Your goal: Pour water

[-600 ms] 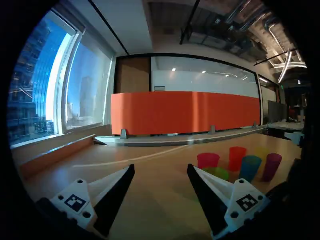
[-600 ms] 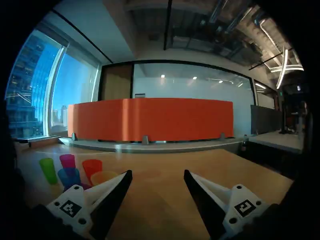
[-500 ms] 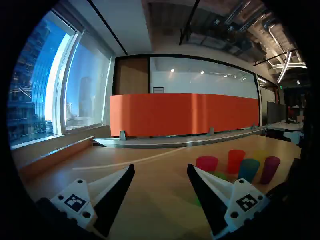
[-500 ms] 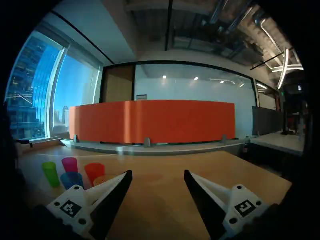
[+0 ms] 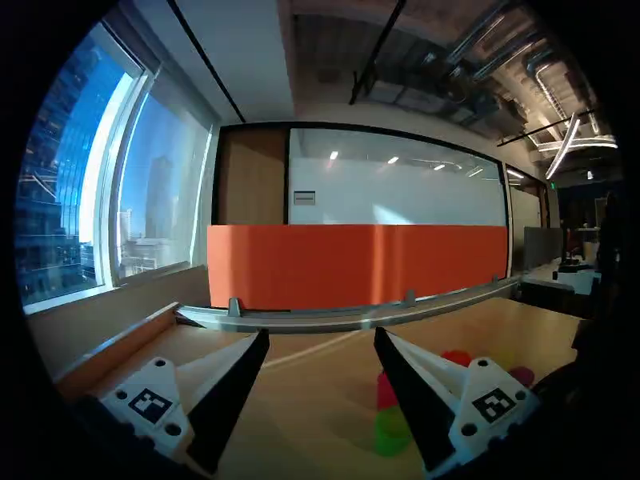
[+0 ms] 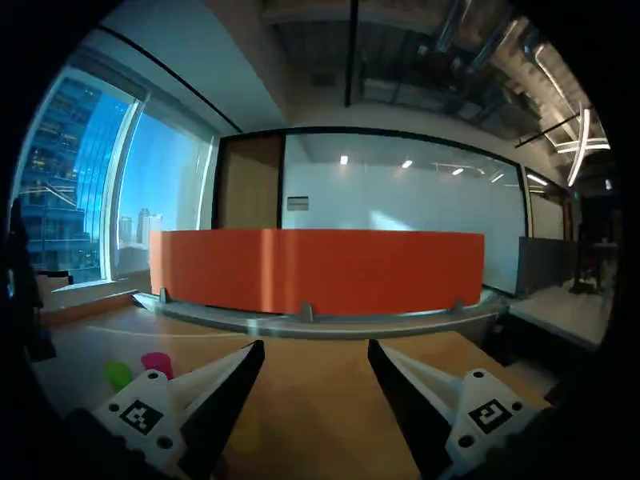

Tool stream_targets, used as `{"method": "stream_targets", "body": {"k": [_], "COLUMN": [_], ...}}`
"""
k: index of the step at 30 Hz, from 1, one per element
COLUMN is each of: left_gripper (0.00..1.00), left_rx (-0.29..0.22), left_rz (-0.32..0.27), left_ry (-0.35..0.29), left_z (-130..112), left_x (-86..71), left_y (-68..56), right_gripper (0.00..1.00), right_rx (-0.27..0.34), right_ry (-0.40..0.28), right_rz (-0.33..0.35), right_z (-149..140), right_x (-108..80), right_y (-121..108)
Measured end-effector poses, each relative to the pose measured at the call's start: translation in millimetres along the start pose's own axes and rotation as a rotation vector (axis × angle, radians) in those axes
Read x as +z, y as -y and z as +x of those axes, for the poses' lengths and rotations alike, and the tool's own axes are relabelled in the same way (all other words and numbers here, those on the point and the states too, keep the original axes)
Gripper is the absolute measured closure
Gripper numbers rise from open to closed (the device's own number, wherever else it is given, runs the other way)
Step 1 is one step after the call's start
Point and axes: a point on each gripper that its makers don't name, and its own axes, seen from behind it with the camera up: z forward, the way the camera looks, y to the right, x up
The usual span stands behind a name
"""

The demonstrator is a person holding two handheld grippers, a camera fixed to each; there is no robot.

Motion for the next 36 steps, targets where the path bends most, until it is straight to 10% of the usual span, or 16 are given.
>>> {"method": "stream_targets", "body": {"k": [14,36], "left_gripper": [0.02,0.03], "left_rx": [0.028,0.012], "left_rz": [-0.096,-0.367], "left_ry": [-0.023,0.013], "left_z": [58,67], "left_x": [7.5,-11.2], "left_y": [-26.5,-68.1], "right_gripper": [0.0,0.0], "right_rx": [0.0,-0.029], "right_ry": [0.001,-0.003], "right_rz": [0.074,0.442], "right_z": [45,61], "right_x": [2.2,-29.9], "right_y": [12,76]}}
